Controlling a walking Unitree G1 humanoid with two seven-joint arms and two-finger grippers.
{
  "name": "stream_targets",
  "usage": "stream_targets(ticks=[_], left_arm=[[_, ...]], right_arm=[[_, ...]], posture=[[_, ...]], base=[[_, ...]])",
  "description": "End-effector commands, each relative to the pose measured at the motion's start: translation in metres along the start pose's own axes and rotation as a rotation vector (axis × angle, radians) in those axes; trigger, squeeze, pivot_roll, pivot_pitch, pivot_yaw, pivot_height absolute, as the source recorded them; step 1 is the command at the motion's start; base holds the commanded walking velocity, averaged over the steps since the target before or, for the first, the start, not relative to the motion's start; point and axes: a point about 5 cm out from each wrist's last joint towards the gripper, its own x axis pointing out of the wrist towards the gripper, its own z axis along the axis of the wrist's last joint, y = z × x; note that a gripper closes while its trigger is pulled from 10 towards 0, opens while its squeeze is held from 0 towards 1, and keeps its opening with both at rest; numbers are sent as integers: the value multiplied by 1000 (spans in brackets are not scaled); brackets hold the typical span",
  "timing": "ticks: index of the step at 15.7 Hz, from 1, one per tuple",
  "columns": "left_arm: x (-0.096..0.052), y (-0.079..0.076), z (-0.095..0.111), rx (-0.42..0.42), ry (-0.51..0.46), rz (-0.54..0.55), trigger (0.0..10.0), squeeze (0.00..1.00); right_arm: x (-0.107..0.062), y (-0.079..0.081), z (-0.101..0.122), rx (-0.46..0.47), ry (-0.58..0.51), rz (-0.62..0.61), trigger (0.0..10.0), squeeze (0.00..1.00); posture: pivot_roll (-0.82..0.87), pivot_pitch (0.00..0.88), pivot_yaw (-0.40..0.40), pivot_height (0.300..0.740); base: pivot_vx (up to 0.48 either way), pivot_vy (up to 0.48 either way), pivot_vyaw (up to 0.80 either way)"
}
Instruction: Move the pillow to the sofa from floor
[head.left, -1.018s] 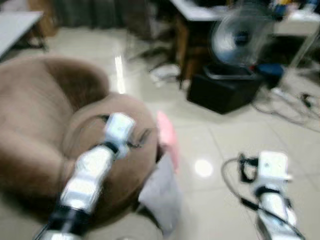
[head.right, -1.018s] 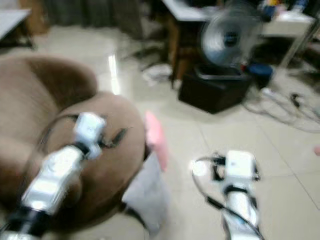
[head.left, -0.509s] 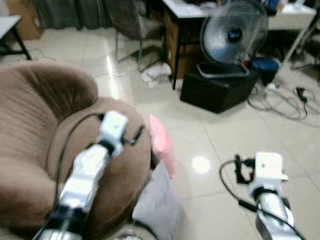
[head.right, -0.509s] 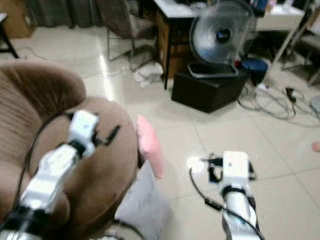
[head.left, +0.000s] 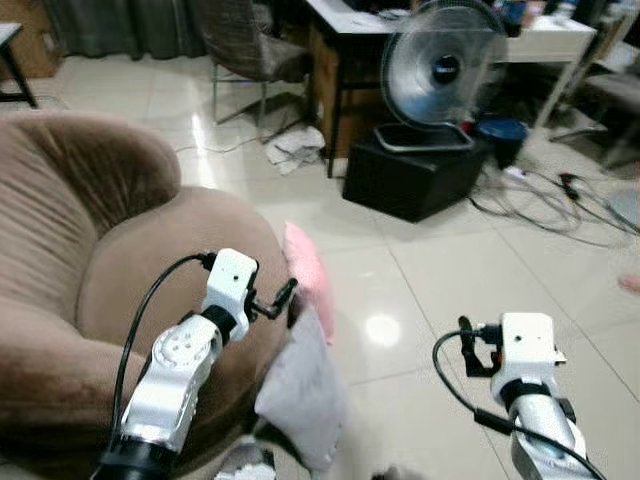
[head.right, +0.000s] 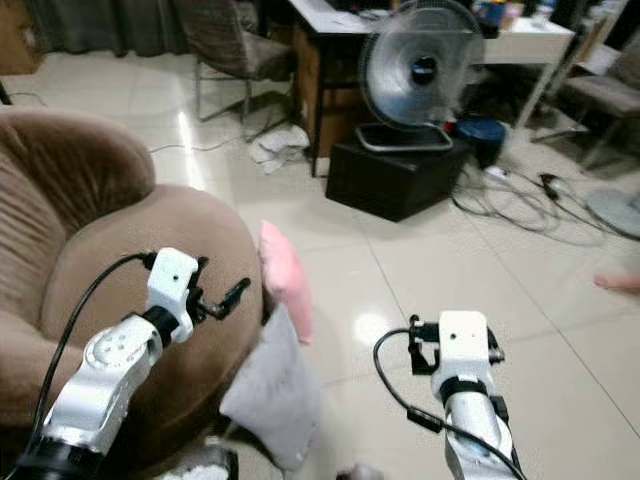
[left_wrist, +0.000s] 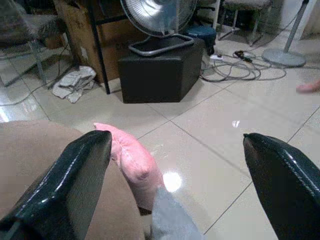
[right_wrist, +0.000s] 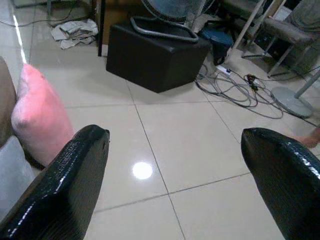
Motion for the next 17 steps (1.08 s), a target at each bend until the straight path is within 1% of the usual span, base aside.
stream_targets(ticks=[1, 4, 6, 7, 8, 9, 11, 12, 13, 14, 15, 17], left_arm=[[-1, 0, -2, 21, -1, 13, 10000, 0], [1, -3, 6, 46, -43, 6, 10000, 0], [4, -7, 8, 59, -45, -14, 10000, 0], [5, -8, 7, 50, -38, -28, 10000, 0], [5, -11, 6, 28, -31, -63, 10000, 404], [5, -13, 7, 14, -36, -84, 10000, 1000], [8, -15, 8, 53, -45, -90, 10000, 1000], [9, -15, 9, 69, -54, -90, 10000, 180], [11, -14, 9, 82, -56, -86, 10000, 0], [13, -12, 10, 103, -56, -75, 10000, 0], [14, -11, 10, 105, -58, -72, 10000, 0], [16, -10, 11, 97, -52, -61, 10000, 0]], right_arm=[[1, -1, -2, -17, -2, 9, 10000, 0], [2, -2, -2, -10, -16, 11, 10000, 0], [2, -3, -3, -17, -22, 5, 10000, 0], [2, -3, -3, -17, -24, 5, 10000, 0], [0, -2, -2, -4, -41, 17, 10000, 298], [-1, -1, -3, 8, -38, 28, 10000, 1000], [-2, 3, -7, 36, -34, 46, 10000, 1000], [-2, 4, -9, 21, -24, 48, 10000, 1000], [-2, 4, -10, 7, -16, 50, 10000, 804], [-1, 4, -12, -3, -7, 51, 10000, 0], [-1, 4, -12, -10, -7, 46, 10000, 0], [0, 4, -12, 16, -7, 34, 10000, 0]], posture=[[58, 46, -67, 630], [57, 45, -74, 600], [50, 36, -71, 575], [49, 33, -69, 570], [47, 27, -65, 565], [47, 27, -65, 565], [44, 19, -63, 565], [42, 18, -62, 565], [42, 18, -62, 565], [41, 17, -60, 565], [41, 17, -58, 565], [42, 20, -57, 565]], base=[[0, 0, 0], [0, 0, 0], [0, 0, 0], [0, 0, 0], [0, 0, 0], [0, 0, 0], [0, 0, 0], [0, 0, 0], [0, 0, 0], [0, 0, 0], [0, 0, 0], [324, 0, 0]])
